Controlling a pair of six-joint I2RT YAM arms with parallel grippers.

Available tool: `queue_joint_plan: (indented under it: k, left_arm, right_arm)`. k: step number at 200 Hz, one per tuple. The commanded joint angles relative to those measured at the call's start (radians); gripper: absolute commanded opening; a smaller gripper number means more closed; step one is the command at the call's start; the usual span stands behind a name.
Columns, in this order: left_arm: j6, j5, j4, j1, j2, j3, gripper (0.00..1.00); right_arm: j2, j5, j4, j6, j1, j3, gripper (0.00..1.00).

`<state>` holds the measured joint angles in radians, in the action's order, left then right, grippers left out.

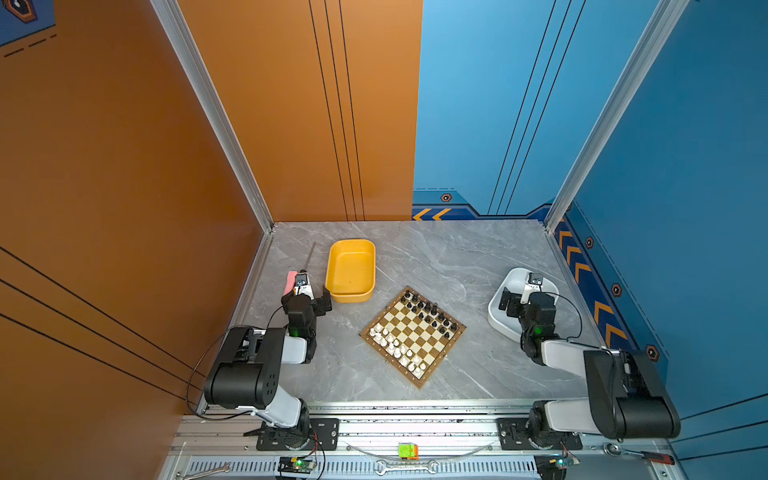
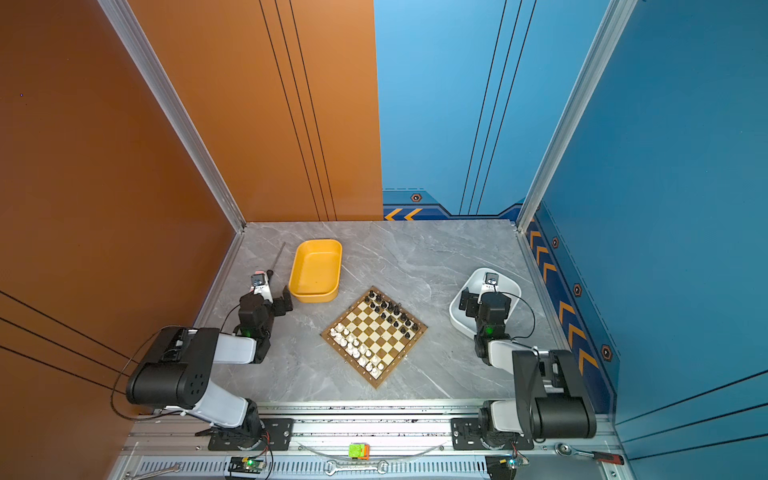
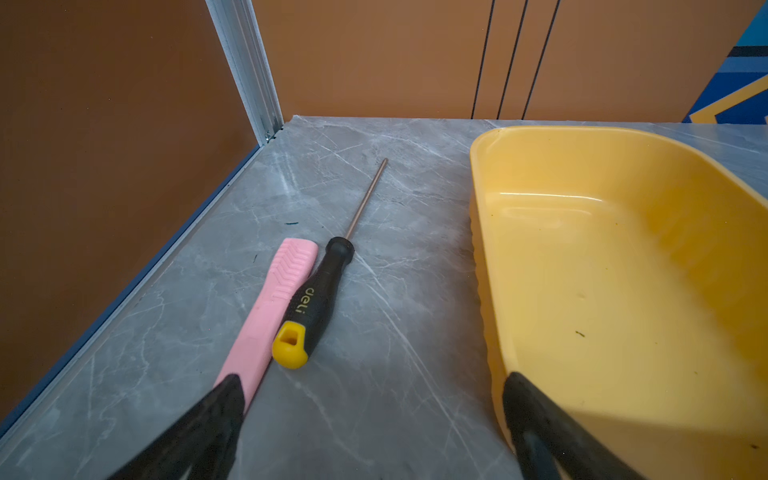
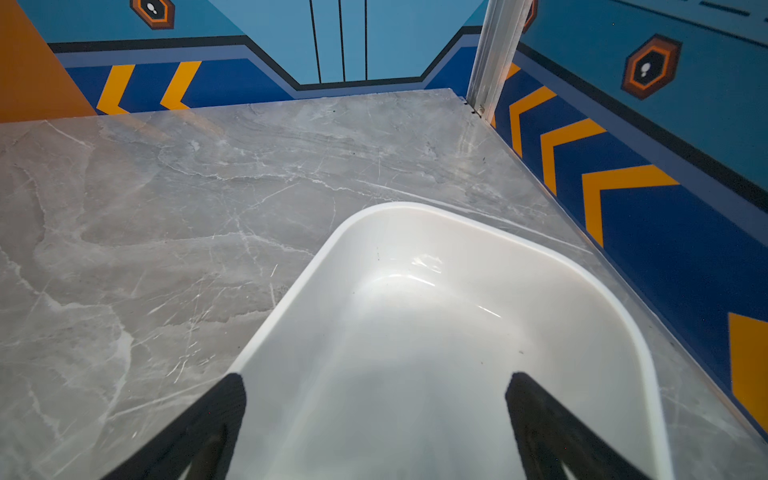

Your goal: Set up the chess pieces on the board

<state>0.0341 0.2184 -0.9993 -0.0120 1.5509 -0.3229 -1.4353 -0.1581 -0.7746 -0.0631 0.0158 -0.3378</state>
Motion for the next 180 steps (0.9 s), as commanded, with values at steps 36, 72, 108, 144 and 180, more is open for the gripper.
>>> queue_joint_plan:
  k: [36,72,108,144,180]
  left_arm:
    - [0.015,-0.055,0.022,0.015,0.005,-0.022,0.98]
    - [0.012,-0.045,0.022,0.011,0.008,-0.023,0.98]
    - [-0.006,0.001,0.044,-0.016,0.008,-0.037,0.98]
    - [-0.033,0.025,0.07,-0.042,0.01,-0.051,0.98]
    - [-0.033,0.025,0.071,-0.042,0.01,-0.052,0.98]
  right_arm:
    - [-0.092,0.04,-0.066,0.012,0.012,-0.051,1.0]
    - [-0.097,0.041,-0.083,0.012,0.012,-0.047,1.0]
    - [-0.096,0.038,-0.081,0.013,0.015,-0.048,1.0]
    - [-0.097,0.038,-0.081,0.013,0.015,-0.047,1.0]
    - [-0.097,0.038,-0.082,0.013,0.015,-0.048,1.0]
